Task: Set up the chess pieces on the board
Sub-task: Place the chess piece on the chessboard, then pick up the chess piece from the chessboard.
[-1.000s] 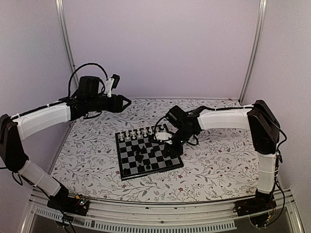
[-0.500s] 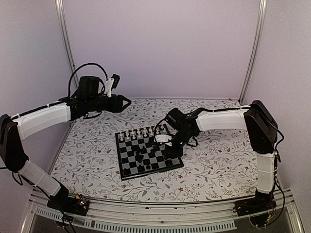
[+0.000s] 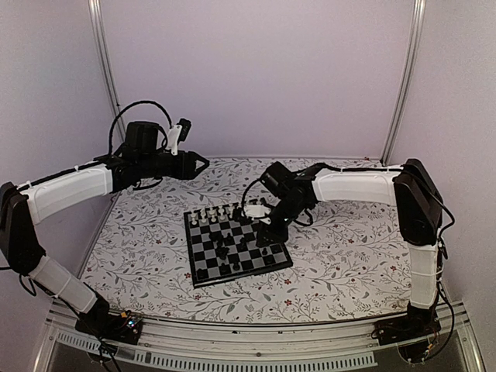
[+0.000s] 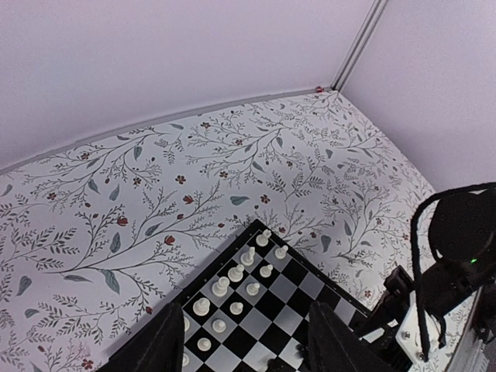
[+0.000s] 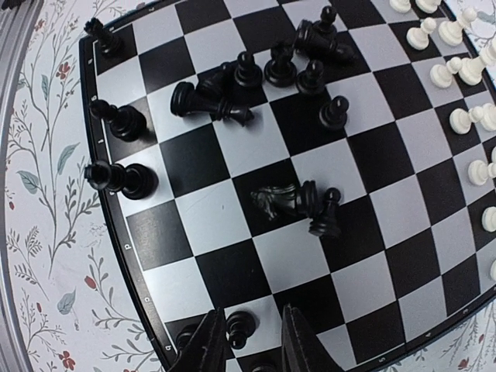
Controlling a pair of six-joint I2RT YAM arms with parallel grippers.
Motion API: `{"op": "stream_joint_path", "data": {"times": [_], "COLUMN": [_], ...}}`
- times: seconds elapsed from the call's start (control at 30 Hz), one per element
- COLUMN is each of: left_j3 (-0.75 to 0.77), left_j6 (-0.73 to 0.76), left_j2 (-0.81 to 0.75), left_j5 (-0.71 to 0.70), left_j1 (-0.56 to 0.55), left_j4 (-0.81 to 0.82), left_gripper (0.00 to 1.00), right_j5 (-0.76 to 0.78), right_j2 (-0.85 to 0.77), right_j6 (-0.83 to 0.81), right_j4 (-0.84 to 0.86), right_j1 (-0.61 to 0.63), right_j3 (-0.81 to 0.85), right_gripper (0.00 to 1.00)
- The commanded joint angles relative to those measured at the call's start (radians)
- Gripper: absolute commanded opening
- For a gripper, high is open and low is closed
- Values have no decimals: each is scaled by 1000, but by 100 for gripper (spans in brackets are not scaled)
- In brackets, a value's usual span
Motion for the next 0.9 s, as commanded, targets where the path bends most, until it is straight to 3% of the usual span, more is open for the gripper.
{"op": "stream_joint_path", "data": {"times": [0.0, 0.63, 0.87], "left_j3": [17, 21, 21], "left_j6": [-1, 2, -2], "left_j2": [0, -4, -5], "left_j5": [0, -5, 4], "left_j1": [13, 15, 17], "left_j4": [3, 1, 1], "left_gripper": [56, 57, 57], "right_j5": [-15, -28, -38], "right_j2": [3, 271, 350], "right_j6": [5, 52, 51], "right_j4": [-16, -51, -55], "right_j1": [-2, 35, 41], "right_j3": [74, 442, 500], "right_gripper": [26, 31, 33]}}
